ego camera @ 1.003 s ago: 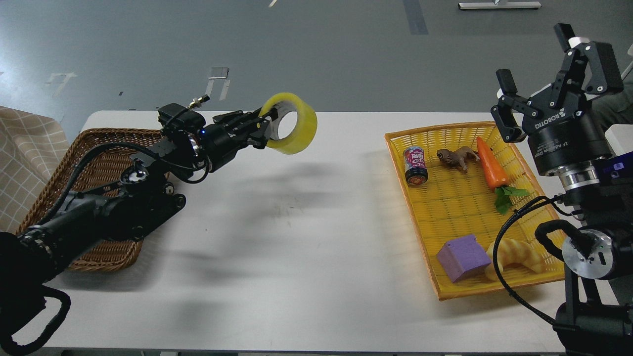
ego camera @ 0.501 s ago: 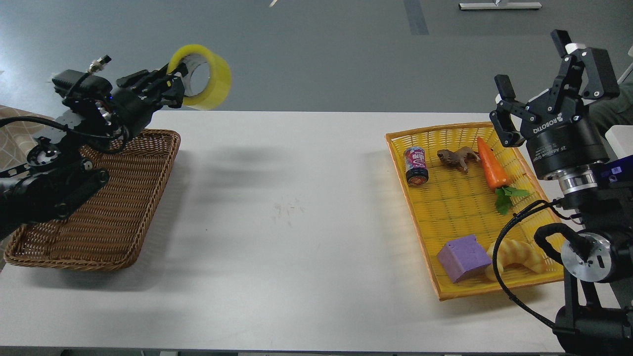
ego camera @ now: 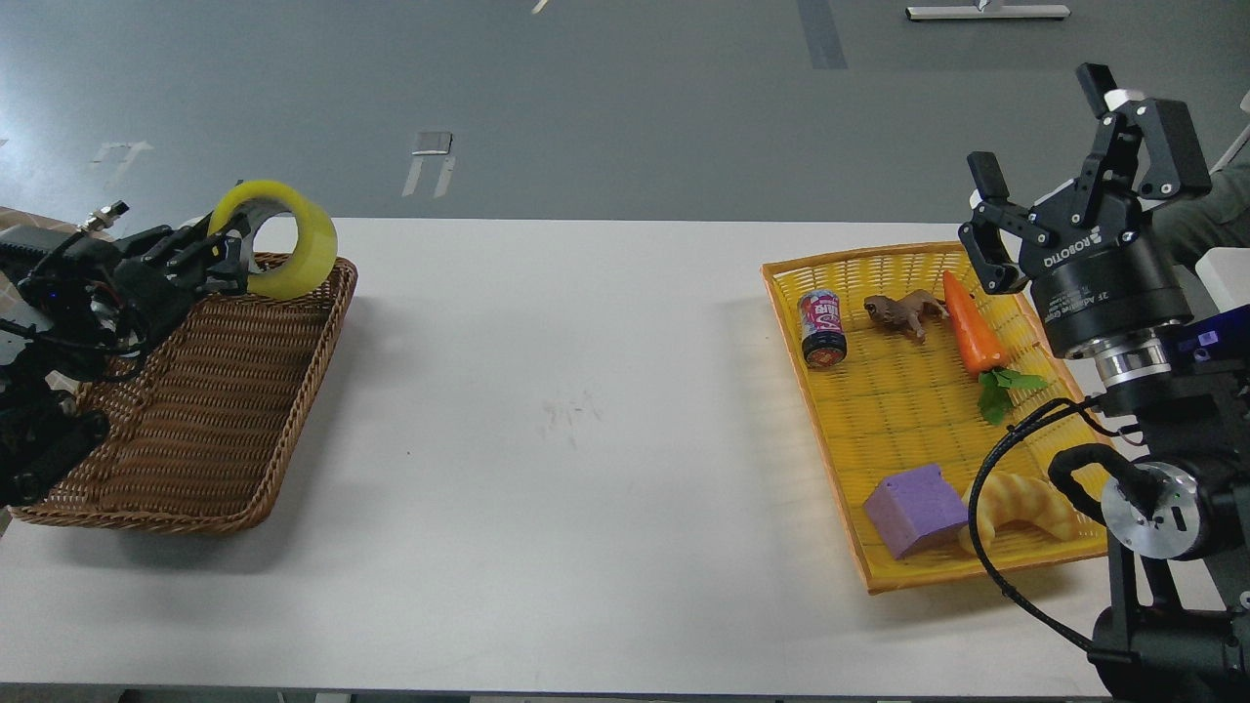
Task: Place and transfer tape with both arms
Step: 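Lift the tape roll and carry it over the wicker basket, then lower the tape into the basket, open and raise the left gripper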
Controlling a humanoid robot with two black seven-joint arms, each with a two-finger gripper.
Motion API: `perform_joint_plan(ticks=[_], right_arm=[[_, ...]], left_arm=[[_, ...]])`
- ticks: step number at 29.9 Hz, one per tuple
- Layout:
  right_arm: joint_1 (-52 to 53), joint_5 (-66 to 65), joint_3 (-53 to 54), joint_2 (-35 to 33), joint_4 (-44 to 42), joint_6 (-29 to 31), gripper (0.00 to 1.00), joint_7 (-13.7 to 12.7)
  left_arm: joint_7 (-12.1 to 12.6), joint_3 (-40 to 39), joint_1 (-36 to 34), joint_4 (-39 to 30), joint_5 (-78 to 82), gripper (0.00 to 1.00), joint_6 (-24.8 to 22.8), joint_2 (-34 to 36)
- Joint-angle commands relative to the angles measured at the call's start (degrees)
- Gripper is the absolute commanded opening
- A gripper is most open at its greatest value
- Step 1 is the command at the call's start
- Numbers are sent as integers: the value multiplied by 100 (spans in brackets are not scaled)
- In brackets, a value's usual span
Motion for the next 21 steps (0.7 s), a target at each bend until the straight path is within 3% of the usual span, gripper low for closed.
perform_joint_plan(ticks=[1, 8, 19, 20, 21], right_arm=[[-1, 1, -5, 0, -10, 0, 99, 0], [17, 1, -14, 0, -98, 0, 99, 0], [17, 10, -5, 0, -90, 0, 99, 0], [8, 10, -5, 0, -90, 0, 99, 0], [8, 10, -14, 0, -98, 0, 99, 0]], left_arm=[[-85, 8, 127, 2, 6, 0, 30, 93], [-200, 8, 795, 28, 15, 0, 319, 198], [-217, 8, 971, 555, -20, 0, 451, 120], [-217, 8, 963, 564, -81, 8, 512, 111], [-226, -1, 963, 564, -142, 21, 565, 111]])
